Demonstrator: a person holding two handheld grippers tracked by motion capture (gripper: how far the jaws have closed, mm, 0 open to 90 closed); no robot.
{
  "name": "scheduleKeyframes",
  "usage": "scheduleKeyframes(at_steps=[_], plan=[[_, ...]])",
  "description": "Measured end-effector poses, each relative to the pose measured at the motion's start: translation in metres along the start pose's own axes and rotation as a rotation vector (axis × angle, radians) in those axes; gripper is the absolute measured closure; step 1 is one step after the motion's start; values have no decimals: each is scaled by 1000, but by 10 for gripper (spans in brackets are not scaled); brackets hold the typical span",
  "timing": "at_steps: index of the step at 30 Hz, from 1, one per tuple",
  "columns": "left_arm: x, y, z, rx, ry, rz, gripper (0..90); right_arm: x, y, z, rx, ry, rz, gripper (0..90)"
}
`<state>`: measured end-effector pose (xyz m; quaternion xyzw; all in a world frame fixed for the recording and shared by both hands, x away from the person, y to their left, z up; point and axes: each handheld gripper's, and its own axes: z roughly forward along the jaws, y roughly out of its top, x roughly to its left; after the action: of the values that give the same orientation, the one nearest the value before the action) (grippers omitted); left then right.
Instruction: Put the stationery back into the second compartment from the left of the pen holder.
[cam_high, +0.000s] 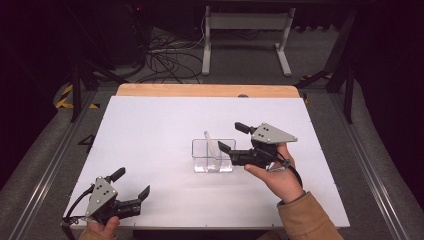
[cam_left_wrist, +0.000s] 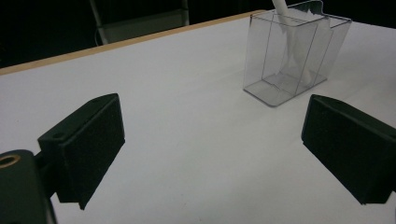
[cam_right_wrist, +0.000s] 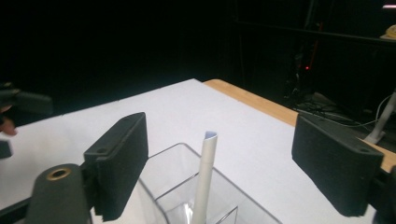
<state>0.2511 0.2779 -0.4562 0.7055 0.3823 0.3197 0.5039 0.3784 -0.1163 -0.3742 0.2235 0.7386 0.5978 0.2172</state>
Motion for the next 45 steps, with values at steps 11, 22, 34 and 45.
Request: scheduleKeyframes(at_steps=[11,22,34,45], plan=[[-1,1,0,0,6,17,69,-1,-2,-28,-50,-22,-4,152],[-2,1,0,-3,7,18,69,-15,-32,-62,24,-24,-1,39],[-2,1,0,-1,5,18,69,-21,-73,-85,32,-10,86,23],[-5,1,-1,-18,-22,64,58,-23,-106,-96,134,-40,120,30]])
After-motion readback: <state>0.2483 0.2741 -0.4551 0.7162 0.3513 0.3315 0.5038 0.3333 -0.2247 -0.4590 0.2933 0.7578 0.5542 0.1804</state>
